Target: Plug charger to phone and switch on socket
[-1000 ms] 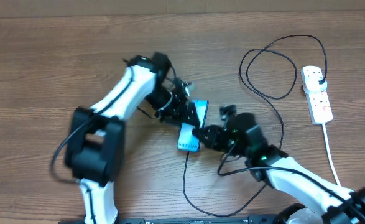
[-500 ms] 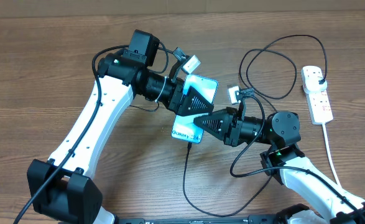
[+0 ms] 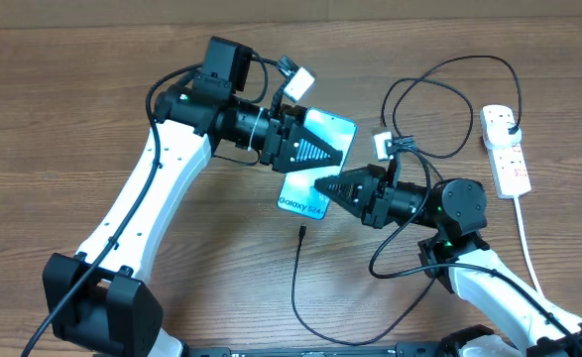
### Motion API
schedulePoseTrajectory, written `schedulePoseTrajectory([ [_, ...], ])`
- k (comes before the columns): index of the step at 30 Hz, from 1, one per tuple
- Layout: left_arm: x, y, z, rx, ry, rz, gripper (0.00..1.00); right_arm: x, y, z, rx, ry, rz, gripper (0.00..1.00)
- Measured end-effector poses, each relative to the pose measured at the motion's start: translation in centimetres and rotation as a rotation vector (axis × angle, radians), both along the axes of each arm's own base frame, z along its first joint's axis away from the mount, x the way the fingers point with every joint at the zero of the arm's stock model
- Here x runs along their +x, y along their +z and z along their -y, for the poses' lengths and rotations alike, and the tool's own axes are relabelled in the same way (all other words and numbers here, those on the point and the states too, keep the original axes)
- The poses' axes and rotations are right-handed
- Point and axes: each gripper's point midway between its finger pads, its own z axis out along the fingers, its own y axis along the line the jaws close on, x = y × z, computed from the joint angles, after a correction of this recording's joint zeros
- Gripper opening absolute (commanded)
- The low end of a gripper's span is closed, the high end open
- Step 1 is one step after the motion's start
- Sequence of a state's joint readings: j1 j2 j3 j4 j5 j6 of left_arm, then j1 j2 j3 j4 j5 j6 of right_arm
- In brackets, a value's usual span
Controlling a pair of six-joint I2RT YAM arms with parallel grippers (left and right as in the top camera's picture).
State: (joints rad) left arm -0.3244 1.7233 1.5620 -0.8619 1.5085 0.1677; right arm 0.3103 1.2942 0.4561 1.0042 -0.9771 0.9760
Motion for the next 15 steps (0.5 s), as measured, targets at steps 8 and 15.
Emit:
schedulePoseTrajectory([
  [8, 1.0, -0.5, -0.9, 0.026, 0.045, -0.002, 0.69, 1.2, -0.5, 1.3, -0.01, -0.05, -0.027, 0.04],
  [15, 0.3, -1.7, 0.0, 0.1, 0.045, -0.029, 0.65, 1.3, -0.7, 1.3, -0.013, -0.051, -0.039, 0.04],
])
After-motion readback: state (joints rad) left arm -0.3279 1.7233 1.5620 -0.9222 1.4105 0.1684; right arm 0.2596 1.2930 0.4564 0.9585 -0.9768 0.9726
